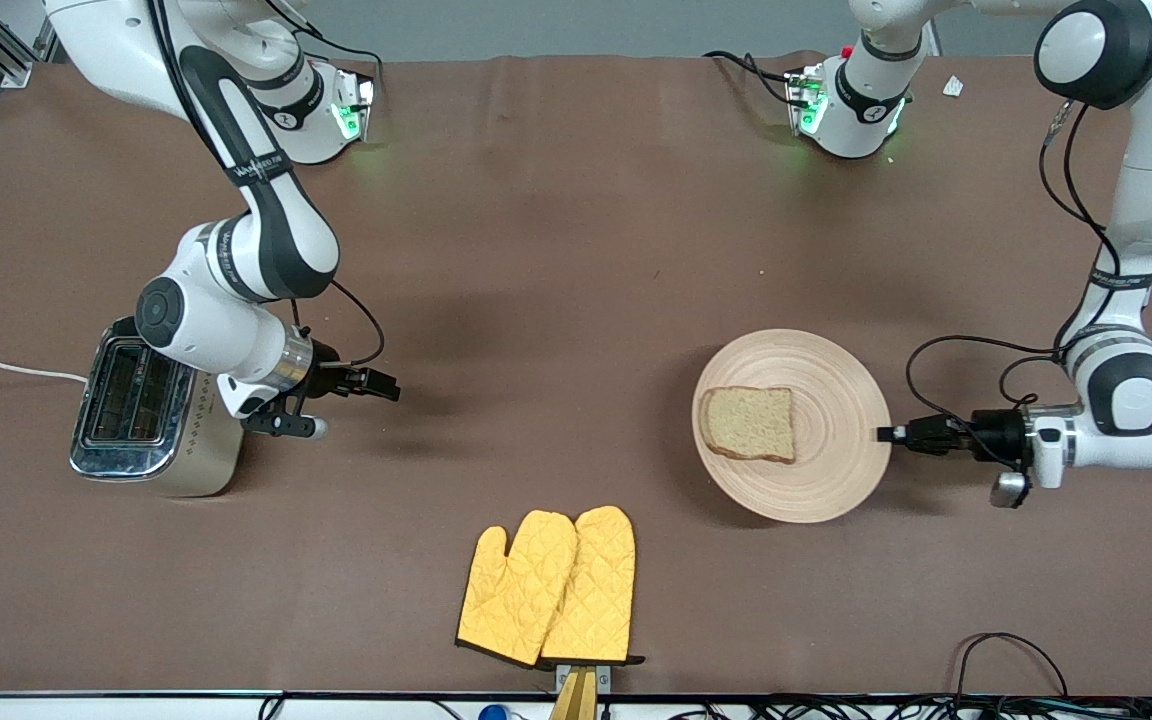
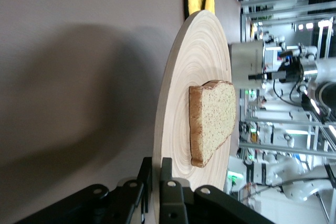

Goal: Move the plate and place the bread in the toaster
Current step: 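Slide the wooden plate toward the table center with the left gripper, then withdraw the left gripper while the right gripper reaches the bread slice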

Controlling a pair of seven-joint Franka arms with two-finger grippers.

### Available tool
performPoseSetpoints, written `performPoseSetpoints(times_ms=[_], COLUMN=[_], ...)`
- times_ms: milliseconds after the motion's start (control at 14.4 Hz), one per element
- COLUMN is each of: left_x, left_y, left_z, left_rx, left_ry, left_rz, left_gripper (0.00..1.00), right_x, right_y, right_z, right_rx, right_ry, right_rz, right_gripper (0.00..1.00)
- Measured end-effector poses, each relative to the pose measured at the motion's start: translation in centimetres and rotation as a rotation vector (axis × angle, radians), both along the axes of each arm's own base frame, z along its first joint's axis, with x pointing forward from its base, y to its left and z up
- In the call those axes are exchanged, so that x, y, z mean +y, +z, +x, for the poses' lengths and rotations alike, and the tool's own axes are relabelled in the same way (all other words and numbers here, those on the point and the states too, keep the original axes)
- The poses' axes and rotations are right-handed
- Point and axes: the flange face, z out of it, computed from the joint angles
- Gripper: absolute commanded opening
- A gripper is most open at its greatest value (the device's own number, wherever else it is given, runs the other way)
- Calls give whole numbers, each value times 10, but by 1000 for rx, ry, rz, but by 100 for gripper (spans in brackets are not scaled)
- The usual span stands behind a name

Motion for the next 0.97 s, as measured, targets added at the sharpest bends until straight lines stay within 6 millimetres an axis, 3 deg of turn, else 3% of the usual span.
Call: performPoseSetpoints(times_ms=[418, 835, 974], left_x=[-120, -199, -222], left_y=[-16, -31, -36], left_z=[-15, -38, -46], left_rx=[34, 13, 11], left_ry=[-160, -153, -118], left_rz=[6, 26, 33], left_gripper=[0, 0, 1], right_x=[3, 8, 20], right_y=[0, -1, -1], right_z=[-1, -3, -6], right_rx=[1, 3, -1], right_ry=[5, 14, 28], right_rz=[0, 0, 2], right_gripper=[100, 100, 100])
